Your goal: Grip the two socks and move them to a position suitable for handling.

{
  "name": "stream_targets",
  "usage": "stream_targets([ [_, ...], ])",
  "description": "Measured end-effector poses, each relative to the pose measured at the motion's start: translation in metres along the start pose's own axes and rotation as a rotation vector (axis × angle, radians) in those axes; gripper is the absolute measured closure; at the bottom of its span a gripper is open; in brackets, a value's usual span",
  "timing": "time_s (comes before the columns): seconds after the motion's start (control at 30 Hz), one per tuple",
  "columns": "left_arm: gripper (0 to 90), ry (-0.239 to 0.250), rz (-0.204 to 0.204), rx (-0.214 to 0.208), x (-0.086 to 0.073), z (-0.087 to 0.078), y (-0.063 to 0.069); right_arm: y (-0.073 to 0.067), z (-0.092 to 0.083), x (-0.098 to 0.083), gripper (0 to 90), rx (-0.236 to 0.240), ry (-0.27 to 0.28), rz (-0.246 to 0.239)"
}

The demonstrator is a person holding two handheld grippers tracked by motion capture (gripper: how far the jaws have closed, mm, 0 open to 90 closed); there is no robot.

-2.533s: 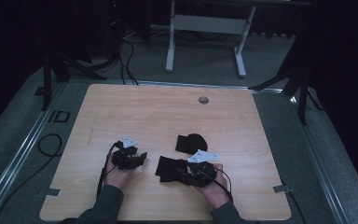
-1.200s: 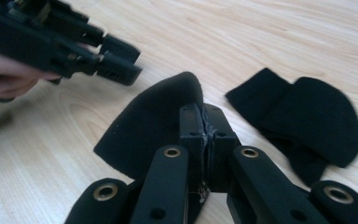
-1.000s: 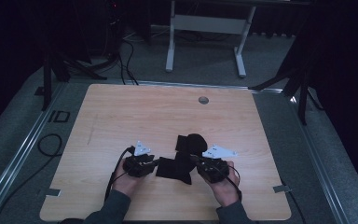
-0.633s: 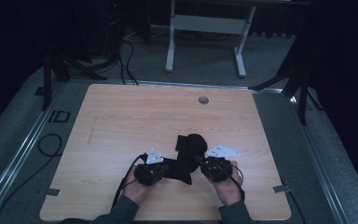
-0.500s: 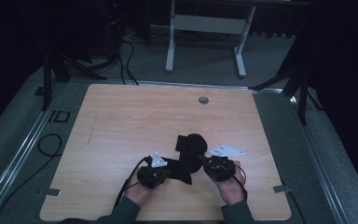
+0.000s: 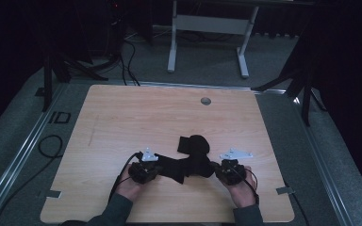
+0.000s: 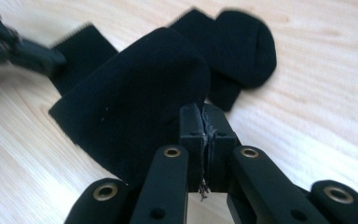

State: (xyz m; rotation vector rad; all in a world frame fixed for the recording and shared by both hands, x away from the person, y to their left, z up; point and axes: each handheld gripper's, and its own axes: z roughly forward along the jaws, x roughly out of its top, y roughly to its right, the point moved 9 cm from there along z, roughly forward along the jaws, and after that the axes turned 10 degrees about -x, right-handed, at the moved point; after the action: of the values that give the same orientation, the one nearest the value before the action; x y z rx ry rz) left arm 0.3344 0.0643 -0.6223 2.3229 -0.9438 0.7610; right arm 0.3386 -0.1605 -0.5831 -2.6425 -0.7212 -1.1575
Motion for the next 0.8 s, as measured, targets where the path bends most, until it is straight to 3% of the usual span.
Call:
stream_targets([
  [0.17,89.9,-0.015,0.023,-0.009,-0.003,-0.005,-0.005,0.009,0.003,-0.012,87.3,-0.009,-0.037,0.012],
  [0.43,83.3,-0.011,-0.002,0.020,-0.006,-0.014,-0.017,0.017,0.006,-0.027,84.7,-0.001,-0.123,-0.034],
  [0.53,74.7,0.003,-0.012,0.009,-0.004,-0.015,-0.017,0.019,0.005,-0.023,73.9,0.005,-0.102,-0.011],
  [0.6,67.4,0.018,-0.019,0.002,-0.002,-0.016,-0.016,0.022,0.001,-0.014,70.2,0.009,-0.060,0.005],
  [0.8,61.2,0.061,-0.028,-0.004,0.003,-0.018,-0.015,0.027,0.006,-0.001,69.3,-0.013,-0.033,0.018],
])
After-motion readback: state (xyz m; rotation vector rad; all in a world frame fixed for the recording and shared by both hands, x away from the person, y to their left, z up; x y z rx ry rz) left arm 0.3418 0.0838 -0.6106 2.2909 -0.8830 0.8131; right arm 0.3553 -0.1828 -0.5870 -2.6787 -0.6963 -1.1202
